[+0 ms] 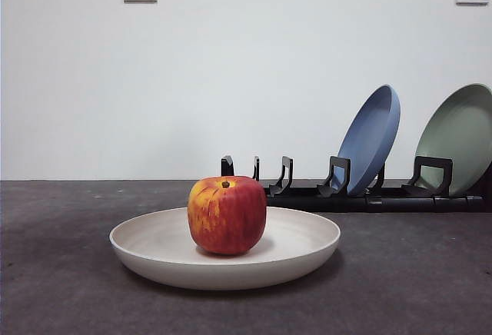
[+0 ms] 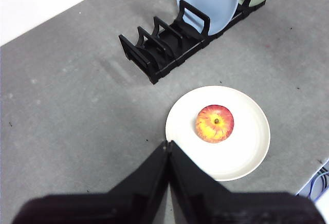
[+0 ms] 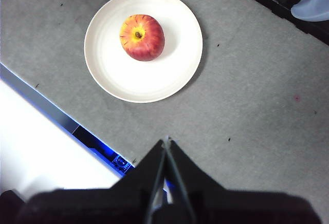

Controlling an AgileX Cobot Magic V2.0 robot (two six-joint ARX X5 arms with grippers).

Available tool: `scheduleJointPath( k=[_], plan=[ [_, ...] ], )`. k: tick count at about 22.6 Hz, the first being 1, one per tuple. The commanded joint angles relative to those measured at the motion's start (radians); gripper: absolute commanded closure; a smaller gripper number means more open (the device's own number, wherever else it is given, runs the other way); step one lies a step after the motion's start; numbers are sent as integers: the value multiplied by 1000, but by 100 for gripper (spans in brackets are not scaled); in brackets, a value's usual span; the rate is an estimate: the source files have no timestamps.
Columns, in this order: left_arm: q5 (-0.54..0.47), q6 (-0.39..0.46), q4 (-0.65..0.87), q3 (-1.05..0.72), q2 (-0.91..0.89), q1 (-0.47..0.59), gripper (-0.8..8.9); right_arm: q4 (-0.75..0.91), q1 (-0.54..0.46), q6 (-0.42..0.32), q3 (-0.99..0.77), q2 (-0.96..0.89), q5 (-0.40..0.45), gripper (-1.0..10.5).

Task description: Take the yellow plate from the plate rack,put the plate on the table,take the apple from the table,put the apple in the plate

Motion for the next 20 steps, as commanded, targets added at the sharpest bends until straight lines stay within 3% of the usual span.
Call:
scheduleJointPath(
  k=[1,7,10,13,16,18,20],
  plan=[
    [2,12,10,-3,8,3,818,2,0,-3,0,3,5,957],
    [-6,17,30,-3,34,3,818,2,0,-3,0,3,8,957],
    [-57,21,120,-3,33,4,818,2,0,-3,0,3,8,957],
    [-95,99,255,-3,26,5,818,2,0,-3,0,3,8,957],
    [-89,239,415,-4,17,47,818,2,0,-4,0,3,8,957],
    [-29,335,509,-5,10,135,818,2,0,-3,0,3,8,957],
    [114,372,560,-7,6,246,818,2,0,-3,0,3,8,957]
  ],
)
